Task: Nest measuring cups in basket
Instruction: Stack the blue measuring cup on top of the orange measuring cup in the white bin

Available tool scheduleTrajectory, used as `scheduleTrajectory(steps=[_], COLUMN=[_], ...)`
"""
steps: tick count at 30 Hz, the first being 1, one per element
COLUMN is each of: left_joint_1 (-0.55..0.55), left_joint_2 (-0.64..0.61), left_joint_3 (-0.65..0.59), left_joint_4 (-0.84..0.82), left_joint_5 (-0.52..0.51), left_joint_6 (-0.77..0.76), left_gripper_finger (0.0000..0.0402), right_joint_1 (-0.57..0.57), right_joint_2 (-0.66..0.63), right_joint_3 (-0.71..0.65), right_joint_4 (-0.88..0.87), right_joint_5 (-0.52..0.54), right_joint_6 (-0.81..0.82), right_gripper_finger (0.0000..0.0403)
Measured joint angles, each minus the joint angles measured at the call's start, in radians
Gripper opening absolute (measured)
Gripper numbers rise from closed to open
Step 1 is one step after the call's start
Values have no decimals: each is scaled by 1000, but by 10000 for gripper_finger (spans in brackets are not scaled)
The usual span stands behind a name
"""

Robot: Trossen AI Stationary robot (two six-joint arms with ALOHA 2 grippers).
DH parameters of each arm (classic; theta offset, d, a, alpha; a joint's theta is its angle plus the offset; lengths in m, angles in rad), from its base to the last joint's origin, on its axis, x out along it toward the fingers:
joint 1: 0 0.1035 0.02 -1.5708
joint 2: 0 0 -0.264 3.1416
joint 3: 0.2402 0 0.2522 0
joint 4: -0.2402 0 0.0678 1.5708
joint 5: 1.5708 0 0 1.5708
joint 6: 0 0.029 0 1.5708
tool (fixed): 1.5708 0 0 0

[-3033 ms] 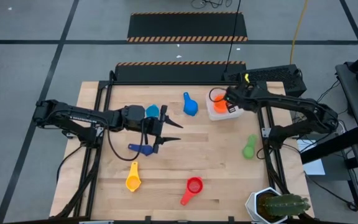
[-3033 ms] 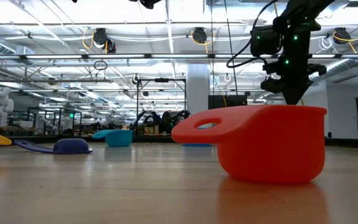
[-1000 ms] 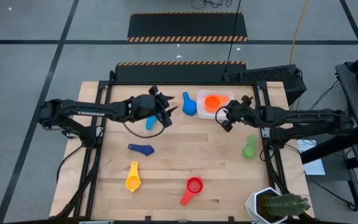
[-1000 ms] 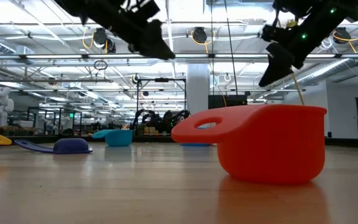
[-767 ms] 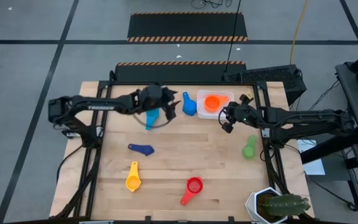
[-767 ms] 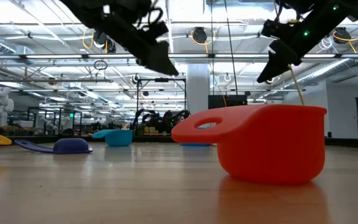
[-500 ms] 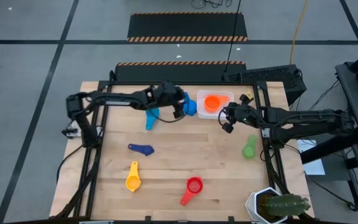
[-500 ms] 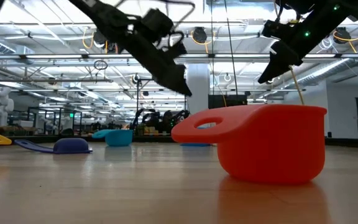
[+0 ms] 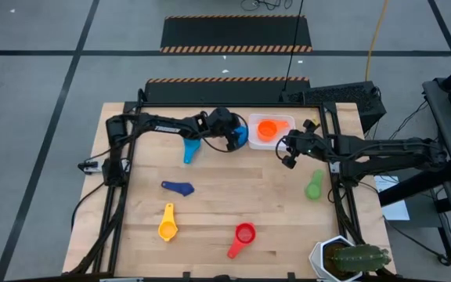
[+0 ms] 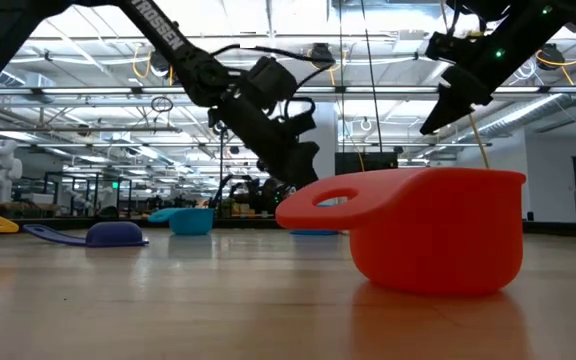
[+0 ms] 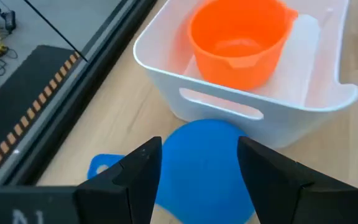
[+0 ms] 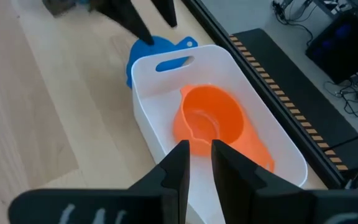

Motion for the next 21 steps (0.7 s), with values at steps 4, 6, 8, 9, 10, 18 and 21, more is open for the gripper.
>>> scheduleTrajectory(steps=[4, 6, 8, 9, 10, 18, 21], left_joint_1=[1, -1, -3, -3, -3, -22, -56], left_joint_2=[8, 2, 1, 2, 3, -37, -89], left_joint_3=[0, 0, 0, 0, -1, 2, 0], left_joint_4=[-19, -37, -72, -98, -114, -290, -392], left_joint_5=[42, 65, 77, 78, 77, 75, 83], left_joint_6=[-16, -20, -27, -27, -27, -45, -62], left_gripper_finger=[214, 214, 214, 214, 214, 214, 214], right_joint_1=[4, 10, 12, 14, 16, 23, 23], right_joint_2=[-10, -11, -11, -11, -11, -11, -11], right_joint_3=[0, 0, 0, 0, 0, 0, 0], right_joint_4=[-2, -4, -5, -6, -6, -6, -6], right_joint_5=[-1, -2, -3, -3, -2, -2, -3], right_joint_6=[5, 5, 5, 7, 7, 7, 7], right_gripper_finger=[59, 59, 59, 59, 59, 59, 59])
